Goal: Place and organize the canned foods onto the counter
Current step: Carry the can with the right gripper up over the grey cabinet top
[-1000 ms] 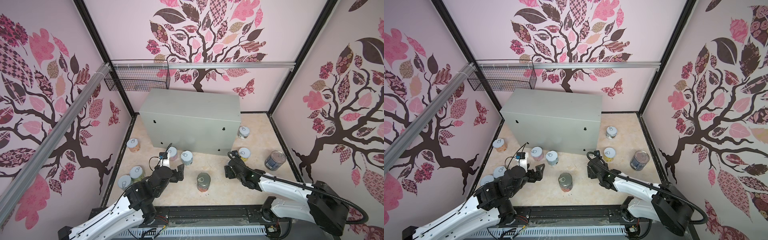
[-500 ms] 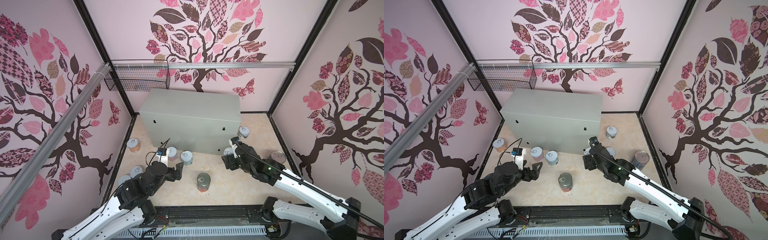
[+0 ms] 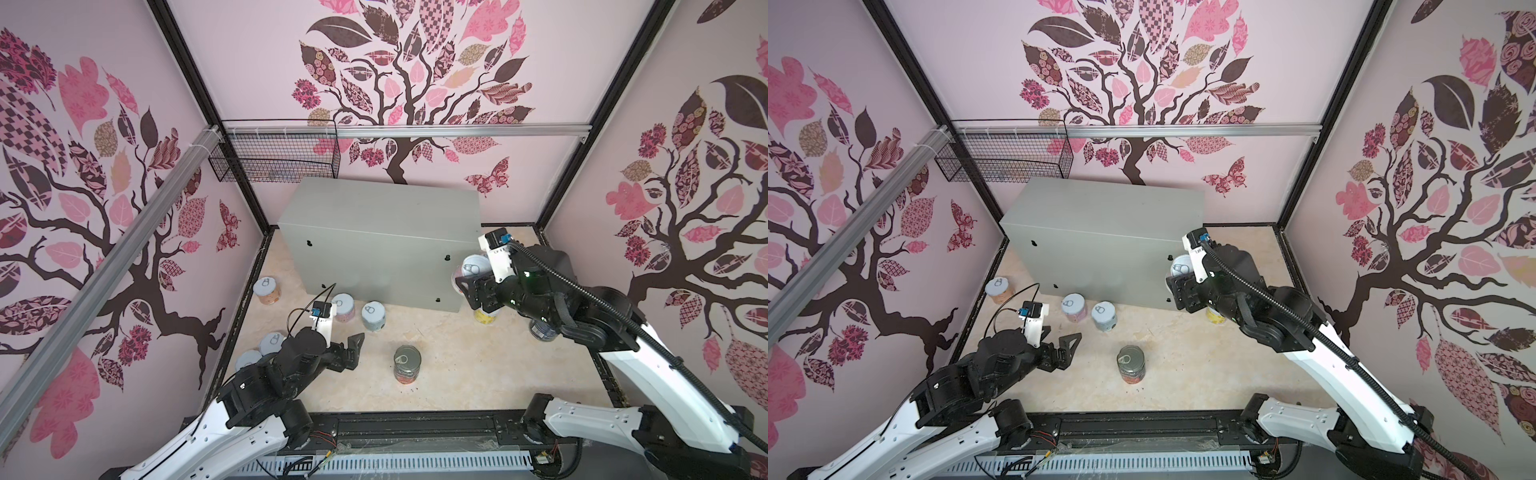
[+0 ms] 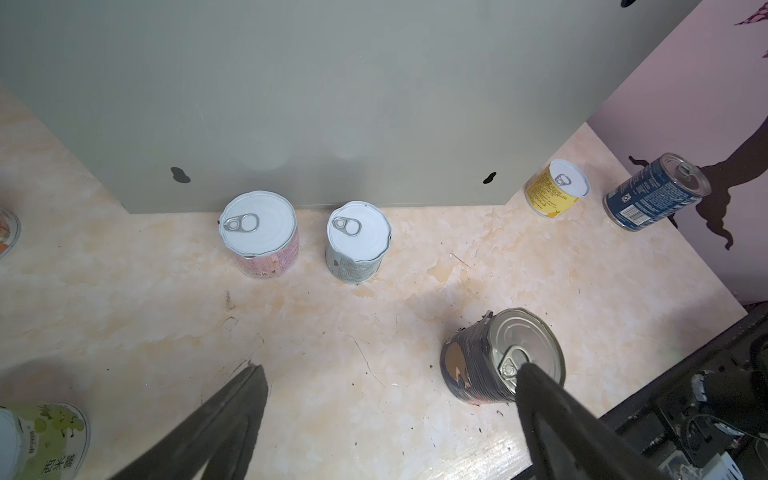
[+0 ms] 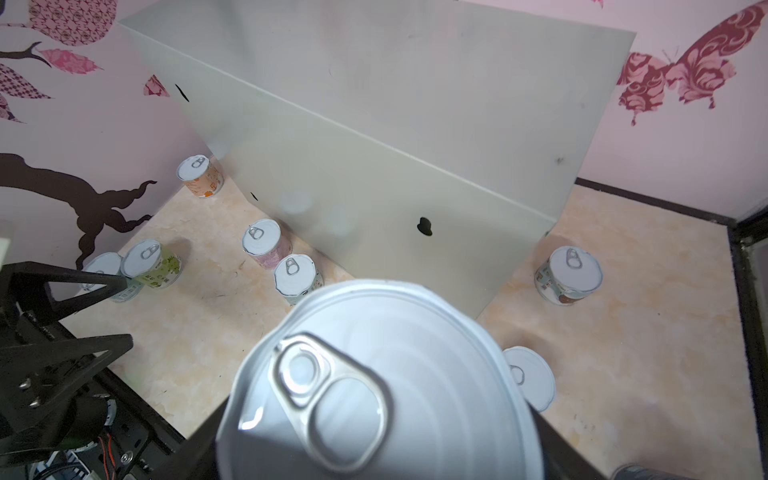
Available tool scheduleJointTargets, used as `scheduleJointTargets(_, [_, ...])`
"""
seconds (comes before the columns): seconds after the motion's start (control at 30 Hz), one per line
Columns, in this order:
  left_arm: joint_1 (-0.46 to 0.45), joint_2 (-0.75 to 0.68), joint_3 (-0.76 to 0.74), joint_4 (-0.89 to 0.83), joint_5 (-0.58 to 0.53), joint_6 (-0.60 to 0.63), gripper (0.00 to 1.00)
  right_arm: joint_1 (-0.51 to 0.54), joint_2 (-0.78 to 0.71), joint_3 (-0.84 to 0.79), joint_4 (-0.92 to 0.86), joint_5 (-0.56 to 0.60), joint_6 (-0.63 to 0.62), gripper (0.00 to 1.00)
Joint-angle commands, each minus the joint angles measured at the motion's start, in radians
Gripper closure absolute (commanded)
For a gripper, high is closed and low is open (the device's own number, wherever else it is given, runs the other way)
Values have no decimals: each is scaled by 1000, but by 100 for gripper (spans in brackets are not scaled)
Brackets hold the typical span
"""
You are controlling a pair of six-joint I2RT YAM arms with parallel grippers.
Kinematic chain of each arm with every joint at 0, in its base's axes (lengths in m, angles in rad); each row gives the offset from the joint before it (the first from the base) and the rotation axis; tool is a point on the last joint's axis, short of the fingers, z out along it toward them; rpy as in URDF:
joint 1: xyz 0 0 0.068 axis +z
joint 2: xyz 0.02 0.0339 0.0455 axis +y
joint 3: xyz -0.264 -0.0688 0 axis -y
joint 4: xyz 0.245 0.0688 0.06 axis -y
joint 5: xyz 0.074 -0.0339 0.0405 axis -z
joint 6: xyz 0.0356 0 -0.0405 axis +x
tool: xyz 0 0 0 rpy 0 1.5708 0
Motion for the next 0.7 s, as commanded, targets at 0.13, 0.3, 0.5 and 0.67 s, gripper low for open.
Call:
scheduleJointTargets(0.13, [-4, 7, 6, 10, 35, 20, 3, 3, 194, 304, -84, 4, -82, 63])
scheduleJointTargets(0.3, [-4, -12, -2, 21, 41, 24, 3, 2, 350, 499, -95, 55, -108, 63])
scheduleJointTargets(0.5, [-4, -32, -5, 23, 51, 23, 3, -66, 559, 742, -117, 42, -105, 62])
scheduleJointTargets(0.67, [-7, -41, -9, 30, 60, 25, 3, -156, 724, 922, -133, -30, -85, 63])
